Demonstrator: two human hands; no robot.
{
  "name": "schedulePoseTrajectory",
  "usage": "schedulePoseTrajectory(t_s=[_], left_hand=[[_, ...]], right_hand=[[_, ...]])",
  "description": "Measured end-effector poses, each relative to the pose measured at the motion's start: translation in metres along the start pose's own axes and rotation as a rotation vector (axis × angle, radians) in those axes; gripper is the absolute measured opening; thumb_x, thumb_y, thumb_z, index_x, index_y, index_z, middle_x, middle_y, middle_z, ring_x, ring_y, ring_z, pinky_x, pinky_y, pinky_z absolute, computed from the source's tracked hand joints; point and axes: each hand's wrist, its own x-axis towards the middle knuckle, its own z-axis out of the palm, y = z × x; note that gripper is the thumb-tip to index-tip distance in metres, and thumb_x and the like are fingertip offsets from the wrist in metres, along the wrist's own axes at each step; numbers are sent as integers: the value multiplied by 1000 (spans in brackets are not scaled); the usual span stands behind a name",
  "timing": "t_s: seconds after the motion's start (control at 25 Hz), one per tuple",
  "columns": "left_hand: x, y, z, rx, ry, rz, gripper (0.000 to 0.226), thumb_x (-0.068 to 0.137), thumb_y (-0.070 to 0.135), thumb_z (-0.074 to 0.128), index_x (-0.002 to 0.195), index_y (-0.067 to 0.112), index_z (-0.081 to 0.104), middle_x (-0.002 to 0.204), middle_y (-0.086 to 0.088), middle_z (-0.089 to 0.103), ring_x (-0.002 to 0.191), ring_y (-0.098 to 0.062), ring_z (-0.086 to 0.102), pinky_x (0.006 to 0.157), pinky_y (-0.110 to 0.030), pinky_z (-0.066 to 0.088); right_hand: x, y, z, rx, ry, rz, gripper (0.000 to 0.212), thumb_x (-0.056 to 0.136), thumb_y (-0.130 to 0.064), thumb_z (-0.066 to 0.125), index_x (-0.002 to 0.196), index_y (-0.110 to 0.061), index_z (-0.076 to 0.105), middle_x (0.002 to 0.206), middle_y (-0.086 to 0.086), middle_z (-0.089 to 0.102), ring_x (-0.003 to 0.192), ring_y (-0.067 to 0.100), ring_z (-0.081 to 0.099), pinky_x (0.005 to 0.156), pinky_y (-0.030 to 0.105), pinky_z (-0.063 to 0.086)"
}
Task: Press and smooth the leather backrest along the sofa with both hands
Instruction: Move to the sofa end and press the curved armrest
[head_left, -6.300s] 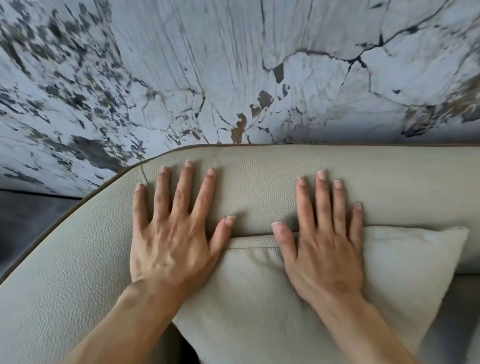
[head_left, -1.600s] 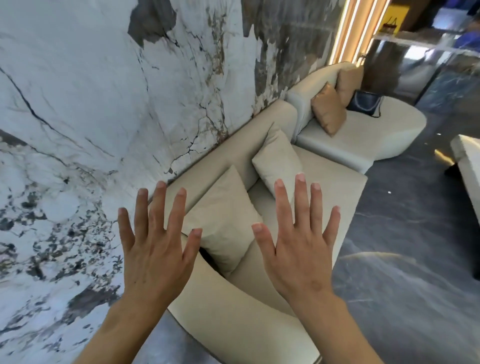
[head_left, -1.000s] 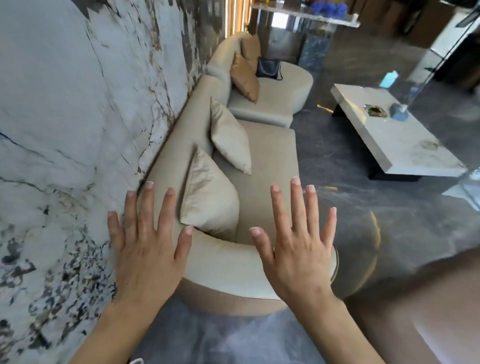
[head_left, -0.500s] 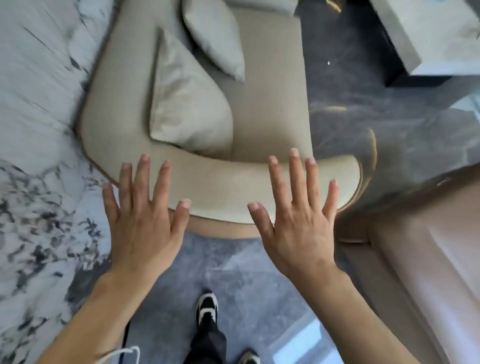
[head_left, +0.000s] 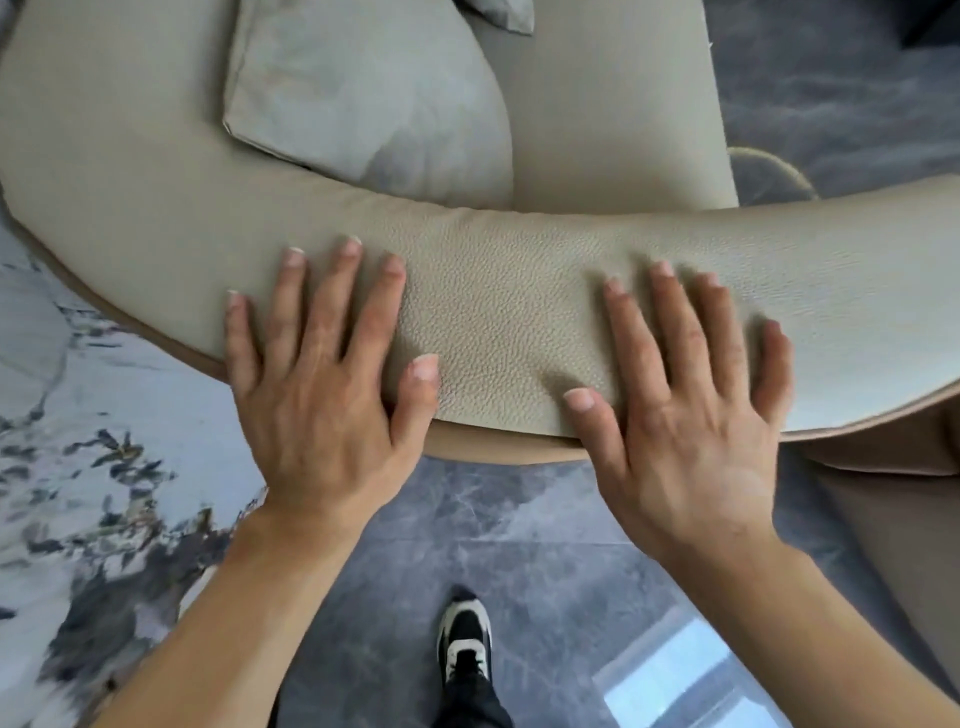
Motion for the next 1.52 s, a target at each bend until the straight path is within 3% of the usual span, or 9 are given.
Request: schedulePoseTrajectory(t_s=[0.16, 0.4, 1.08, 1.32, 1.52], left_hand=[[1, 0, 11, 14, 160, 29, 61, 98, 48, 17, 142, 22, 50, 150, -5, 48, 141, -30, 39, 116, -55, 20], [24, -1, 19, 33, 204, 39, 60, 97, 45, 19, 139, 20, 55, 146, -6, 52, 138, -32, 44, 114, -56, 25], [133, -5, 69, 12, 280, 33, 58, 100, 44, 17, 138, 22, 55, 144, -4, 55, 134, -30, 47, 113, -55, 26], [134, -5, 66, 7, 263, 45, 56, 99, 44, 20, 139, 21, 53, 144, -5, 54, 135, -32, 46, 113, -55, 26], [133, -2, 53, -22, 101, 7, 61, 99, 51, 19, 143, 19, 47, 150, -8, 47, 140, -35, 38, 115, -56, 17]], right_hand=[[2, 3, 10, 6, 144, -6, 67, 95, -62, 21, 147, -23, 35, 152, 8, 39, 140, 32, 31, 110, 59, 18], [24, 5, 18, -17, 213, -22, 67, 95, -63, 23, 144, -21, 42, 149, 7, 45, 137, 32, 38, 108, 60, 24], [140, 17, 44, 5, 311, 10, 66, 94, -62, 22, 142, -22, 44, 146, 3, 47, 137, 30, 37, 110, 57, 21], [141, 18, 44, 1, 324, 12, 66, 94, -62, 21, 142, -23, 45, 146, 3, 48, 137, 29, 38, 110, 56, 22], [137, 15, 33, 10, 208, 33, 67, 94, -62, 19, 146, -24, 37, 150, 3, 42, 141, 30, 30, 113, 57, 17]])
